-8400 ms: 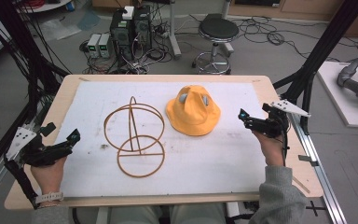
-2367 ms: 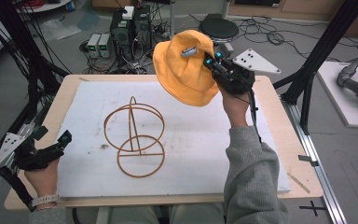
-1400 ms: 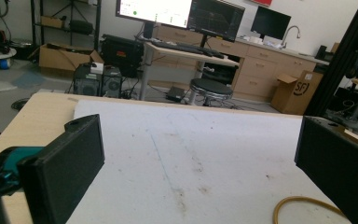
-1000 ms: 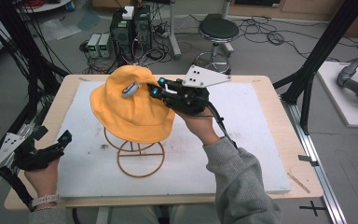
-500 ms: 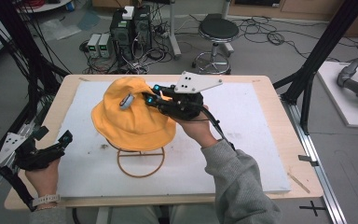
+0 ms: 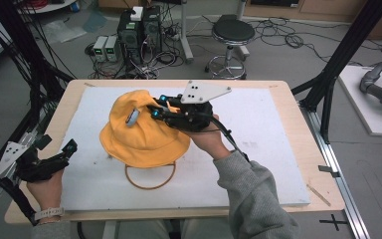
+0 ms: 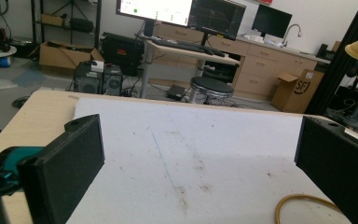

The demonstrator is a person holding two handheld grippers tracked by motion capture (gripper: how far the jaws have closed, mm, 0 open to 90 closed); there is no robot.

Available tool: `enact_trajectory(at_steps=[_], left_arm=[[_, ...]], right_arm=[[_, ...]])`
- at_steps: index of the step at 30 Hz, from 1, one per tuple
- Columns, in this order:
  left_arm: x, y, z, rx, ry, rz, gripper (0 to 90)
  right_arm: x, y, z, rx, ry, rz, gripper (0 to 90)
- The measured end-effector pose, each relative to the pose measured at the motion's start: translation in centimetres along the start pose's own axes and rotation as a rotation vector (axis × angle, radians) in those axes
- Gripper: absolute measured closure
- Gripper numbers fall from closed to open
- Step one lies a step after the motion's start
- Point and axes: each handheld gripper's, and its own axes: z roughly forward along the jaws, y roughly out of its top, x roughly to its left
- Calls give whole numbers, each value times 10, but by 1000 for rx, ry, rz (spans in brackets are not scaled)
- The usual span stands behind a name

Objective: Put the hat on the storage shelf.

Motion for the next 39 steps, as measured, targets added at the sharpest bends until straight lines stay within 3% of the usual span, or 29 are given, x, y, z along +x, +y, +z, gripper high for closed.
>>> enact_trajectory(at_steps=[7, 15, 24, 36, 39], left_arm=[[0, 0, 0, 4, 3, 4, 17], [-1, -1, 1, 8, 3, 6, 17], [-1, -1, 1, 9, 5, 8, 17], [-1, -1, 1, 11, 8, 8, 17], [0, -2, 2, 13, 8, 6, 17]], right_arm=[[-1, -2, 1, -8, 4, 15, 695], [-4, -7, 1, 0, 30, 65, 602], [-5, -9, 2, 4, 33, 66, 541], [-7, -10, 1, -3, 19, 88, 379], [-4, -10, 0, 0, -21, 62, 294]])
